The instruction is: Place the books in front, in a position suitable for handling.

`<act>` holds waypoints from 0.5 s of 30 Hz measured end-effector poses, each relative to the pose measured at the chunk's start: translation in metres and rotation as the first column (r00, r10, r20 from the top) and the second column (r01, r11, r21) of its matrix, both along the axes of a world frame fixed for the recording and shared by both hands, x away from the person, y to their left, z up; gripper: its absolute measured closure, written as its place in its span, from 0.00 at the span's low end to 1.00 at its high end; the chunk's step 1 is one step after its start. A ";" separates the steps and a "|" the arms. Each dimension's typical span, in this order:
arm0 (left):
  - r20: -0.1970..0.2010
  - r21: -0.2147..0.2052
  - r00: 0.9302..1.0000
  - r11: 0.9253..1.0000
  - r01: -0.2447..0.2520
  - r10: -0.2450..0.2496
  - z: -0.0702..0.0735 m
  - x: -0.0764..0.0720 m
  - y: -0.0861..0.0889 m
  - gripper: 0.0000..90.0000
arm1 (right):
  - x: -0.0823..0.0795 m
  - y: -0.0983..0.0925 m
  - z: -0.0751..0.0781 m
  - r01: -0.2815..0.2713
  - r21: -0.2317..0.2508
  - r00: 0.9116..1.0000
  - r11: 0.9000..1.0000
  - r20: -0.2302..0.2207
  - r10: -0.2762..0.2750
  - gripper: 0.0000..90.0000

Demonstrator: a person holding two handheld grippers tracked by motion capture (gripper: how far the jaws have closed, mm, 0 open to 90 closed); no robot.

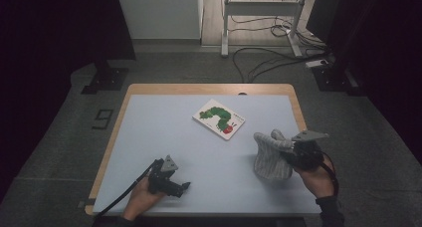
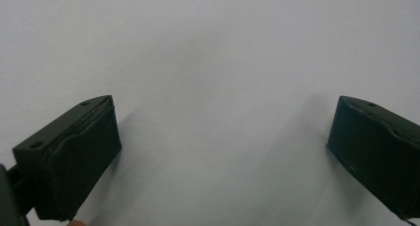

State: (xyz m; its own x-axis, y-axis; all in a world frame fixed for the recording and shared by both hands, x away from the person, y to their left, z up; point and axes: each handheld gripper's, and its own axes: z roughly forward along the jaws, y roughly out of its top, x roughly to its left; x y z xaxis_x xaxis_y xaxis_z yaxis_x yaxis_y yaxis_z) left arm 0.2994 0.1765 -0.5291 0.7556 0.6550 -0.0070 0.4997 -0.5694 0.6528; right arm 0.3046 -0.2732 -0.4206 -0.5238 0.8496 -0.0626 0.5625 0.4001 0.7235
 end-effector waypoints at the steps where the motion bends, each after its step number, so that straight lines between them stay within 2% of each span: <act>1: 0.000 -0.001 1.000 1.000 -0.001 0.001 0.000 0.000 0.000 0.00 | -0.003 -0.003 0.000 0.005 -0.002 1.000 1.000 0.002 -0.005 0.72; 5: 0.000 0.000 1.000 1.000 0.000 0.000 0.000 0.000 0.000 0.00 | -0.010 -0.014 -0.006 0.030 -0.009 1.000 1.000 -0.004 -0.030 0.72; 9: 0.000 0.000 1.000 1.000 0.000 0.000 0.000 0.000 0.000 0.00 | -0.009 -0.019 -0.022 0.043 -0.004 0.999 0.999 -0.018 -0.043 0.72; 10: 0.000 0.000 1.000 1.000 0.000 0.000 0.000 0.000 0.000 0.00 | -0.009 -0.019 -0.022 0.043 -0.004 0.999 0.999 -0.018 -0.043 0.72; 11: 0.000 -0.002 1.000 1.000 -0.001 0.001 0.000 0.000 0.000 0.00 | -0.008 -0.019 -0.030 0.050 -0.010 0.999 0.999 -0.017 -0.050 0.72; 15: 0.001 -0.002 1.000 1.000 -0.002 0.002 0.000 0.000 0.000 0.00 | -0.004 -0.019 -0.046 0.062 -0.003 0.998 0.998 -0.032 -0.062 0.71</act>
